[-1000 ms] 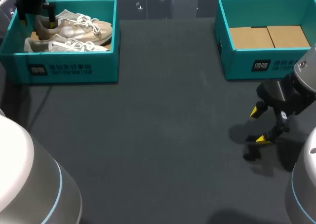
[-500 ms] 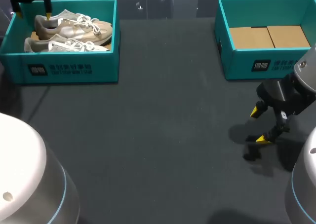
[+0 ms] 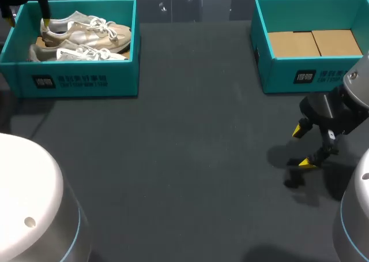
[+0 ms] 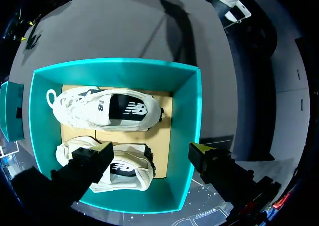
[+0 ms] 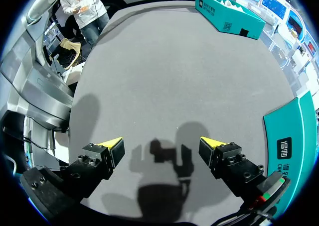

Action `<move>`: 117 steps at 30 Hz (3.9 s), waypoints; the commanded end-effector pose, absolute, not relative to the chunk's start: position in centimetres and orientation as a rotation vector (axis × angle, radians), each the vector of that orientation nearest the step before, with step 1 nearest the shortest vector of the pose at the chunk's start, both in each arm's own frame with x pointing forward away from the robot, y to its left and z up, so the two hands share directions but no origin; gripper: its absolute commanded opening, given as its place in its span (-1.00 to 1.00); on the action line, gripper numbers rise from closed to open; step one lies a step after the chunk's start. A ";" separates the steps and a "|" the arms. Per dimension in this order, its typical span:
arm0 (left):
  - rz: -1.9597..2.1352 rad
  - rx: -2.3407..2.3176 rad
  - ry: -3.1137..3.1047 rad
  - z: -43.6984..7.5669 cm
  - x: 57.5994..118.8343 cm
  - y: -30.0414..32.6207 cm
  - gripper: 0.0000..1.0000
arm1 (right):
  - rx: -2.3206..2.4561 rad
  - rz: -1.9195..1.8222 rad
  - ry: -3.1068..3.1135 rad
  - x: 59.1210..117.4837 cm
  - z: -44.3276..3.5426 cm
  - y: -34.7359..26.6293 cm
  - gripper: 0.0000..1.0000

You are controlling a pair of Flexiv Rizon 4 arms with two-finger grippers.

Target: Take the shoe out of the shoebox, open the shoe tongue, remove and reinsert the insole, then place the shoe into the shoebox

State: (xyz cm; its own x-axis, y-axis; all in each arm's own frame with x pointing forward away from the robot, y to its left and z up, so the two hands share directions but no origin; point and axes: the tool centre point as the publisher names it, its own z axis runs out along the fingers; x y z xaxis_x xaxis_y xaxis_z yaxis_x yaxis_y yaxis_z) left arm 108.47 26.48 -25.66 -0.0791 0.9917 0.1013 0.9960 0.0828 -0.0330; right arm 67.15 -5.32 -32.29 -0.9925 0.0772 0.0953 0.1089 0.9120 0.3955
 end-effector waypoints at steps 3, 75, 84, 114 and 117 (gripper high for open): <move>-0.138 -2.092 -2.262 -25.6 107.1 26.4 1.00 | -0.146 -0.626 -2.998 67.0 -32.3 -5.3 1.00; -0.178 -1.964 -2.285 -36.7 103.2 27.7 0.06 | -0.146 -0.626 -2.998 67.0 -32.3 -5.3 1.00; -0.196 -1.946 -2.289 -37.1 103.4 27.8 -1.00 | -0.146 -0.626 -2.998 67.0 -32.3 -5.3 1.00; -0.156 -1.985 -2.378 -33.0 104.2 30.1 -1.00 | -0.146 -0.626 -2.998 67.0 -32.3 -5.3 1.00; -0.140 -1.992 -2.383 -32.6 104.2 30.3 -1.00 | -0.146 -0.626 -2.998 67.0 -32.3 -5.3 1.00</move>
State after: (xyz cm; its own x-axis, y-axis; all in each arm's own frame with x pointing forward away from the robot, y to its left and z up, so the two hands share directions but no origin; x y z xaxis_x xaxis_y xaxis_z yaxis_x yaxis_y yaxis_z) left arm 104.76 30.00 -33.22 -0.1826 0.9790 0.0902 0.9828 0.1792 0.0450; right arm 67.15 -5.32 -32.29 -0.9925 0.0772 0.0953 0.1089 0.9120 0.3955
